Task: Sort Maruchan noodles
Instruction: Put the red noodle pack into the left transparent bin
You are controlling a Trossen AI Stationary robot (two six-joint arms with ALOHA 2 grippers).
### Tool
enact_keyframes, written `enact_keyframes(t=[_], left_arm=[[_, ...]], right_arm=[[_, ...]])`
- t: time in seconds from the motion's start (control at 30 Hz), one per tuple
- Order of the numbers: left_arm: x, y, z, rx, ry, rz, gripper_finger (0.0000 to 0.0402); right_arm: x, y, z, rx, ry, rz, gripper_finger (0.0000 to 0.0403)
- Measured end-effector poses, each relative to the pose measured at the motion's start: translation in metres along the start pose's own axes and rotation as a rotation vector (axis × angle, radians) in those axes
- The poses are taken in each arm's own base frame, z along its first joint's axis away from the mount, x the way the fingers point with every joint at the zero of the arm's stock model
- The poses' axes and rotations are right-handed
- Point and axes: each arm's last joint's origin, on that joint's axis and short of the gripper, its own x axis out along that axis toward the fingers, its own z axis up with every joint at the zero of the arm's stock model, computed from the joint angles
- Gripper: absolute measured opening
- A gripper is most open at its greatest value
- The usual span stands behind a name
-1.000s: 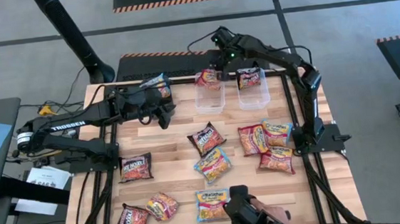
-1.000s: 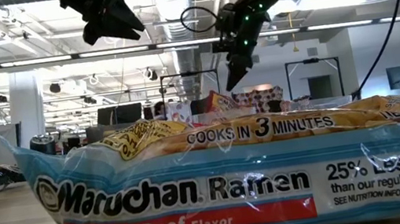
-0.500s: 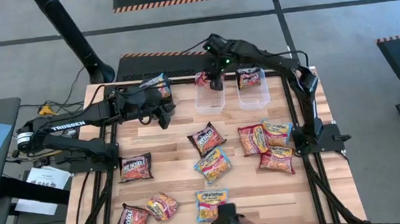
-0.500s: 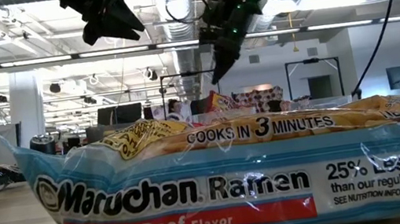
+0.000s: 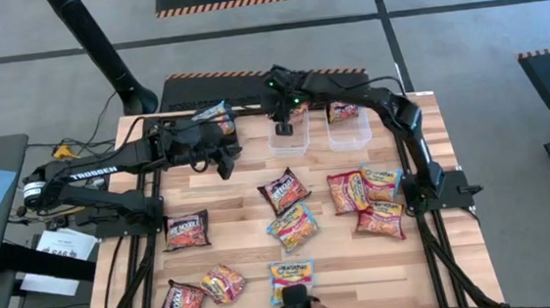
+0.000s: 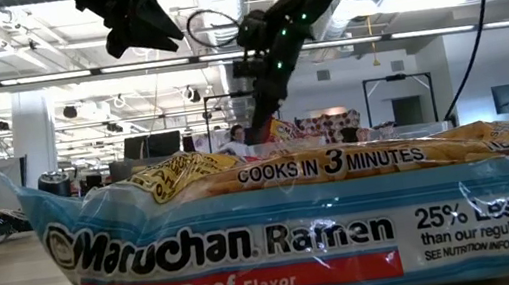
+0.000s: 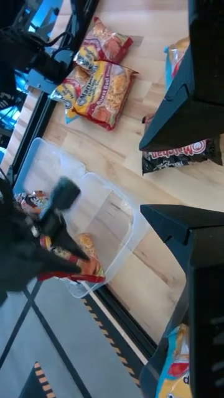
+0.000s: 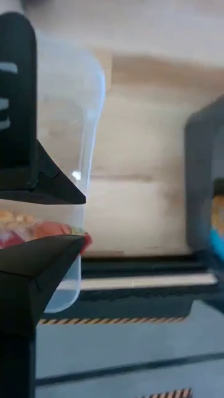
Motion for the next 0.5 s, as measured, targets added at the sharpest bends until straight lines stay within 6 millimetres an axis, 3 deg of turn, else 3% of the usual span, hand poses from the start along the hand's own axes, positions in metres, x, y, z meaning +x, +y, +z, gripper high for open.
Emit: enact_keyframes(t=[0.17, 0.5], left_arm=[[0.0000, 0.0001, 0.0001, 0.014, -0.002, 0.004, 0.0136], [0.0000, 0.0002, 0.0001, 0.014, -0.002, 0.006, 0.0136]], right_arm=[[0.0135, 0.0031, -0.0033, -0.007, 0.075, -0.063, 0.0114], [0.0130, -0.0035, -0.0060, 0.032, 0.073, -0.091, 0.0114]])
